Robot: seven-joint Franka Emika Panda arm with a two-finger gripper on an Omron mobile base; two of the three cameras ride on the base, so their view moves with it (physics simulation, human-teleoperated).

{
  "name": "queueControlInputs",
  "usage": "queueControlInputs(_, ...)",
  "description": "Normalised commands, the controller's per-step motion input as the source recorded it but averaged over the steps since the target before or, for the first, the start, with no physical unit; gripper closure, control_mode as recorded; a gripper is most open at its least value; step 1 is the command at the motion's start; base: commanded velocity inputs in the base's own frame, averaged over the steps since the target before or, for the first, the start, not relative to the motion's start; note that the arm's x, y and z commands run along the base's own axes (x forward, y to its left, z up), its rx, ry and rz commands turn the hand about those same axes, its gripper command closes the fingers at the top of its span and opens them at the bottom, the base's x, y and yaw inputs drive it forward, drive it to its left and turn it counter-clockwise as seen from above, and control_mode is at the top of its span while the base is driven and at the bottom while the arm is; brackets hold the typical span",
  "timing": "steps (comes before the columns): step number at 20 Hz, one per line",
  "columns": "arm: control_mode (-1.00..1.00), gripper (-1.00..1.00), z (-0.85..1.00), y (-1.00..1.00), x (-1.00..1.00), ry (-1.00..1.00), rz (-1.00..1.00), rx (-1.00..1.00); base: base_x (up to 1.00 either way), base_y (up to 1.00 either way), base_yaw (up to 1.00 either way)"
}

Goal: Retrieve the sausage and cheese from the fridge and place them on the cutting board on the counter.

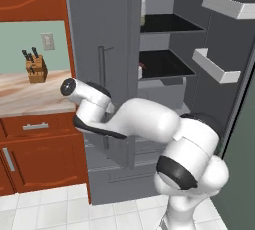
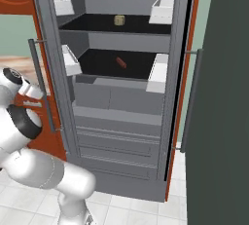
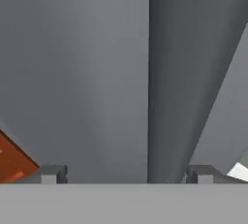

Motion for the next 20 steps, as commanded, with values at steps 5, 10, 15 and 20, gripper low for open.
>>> queueControlInputs(5,-1.00,-1.00,0.32,0.72,-0.59,0.00,-0.31,-0.05,0.00,0.00,0.00)
queueControlInputs(10,-1.00,-1.00,0.39,0.00,-0.79,-0.02,-0.21,-0.02,0.00,0.00,0.00)
queueControlInputs(15,-1.00,-1.00,0.40,-0.72,-0.92,0.03,-0.21,0.07,0.00,0.00,0.00)
queueControlInputs(20,-1.00,-1.00,0.09,-0.81,-1.00,-0.26,-0.07,0.13,0.00,0.00,0.00)
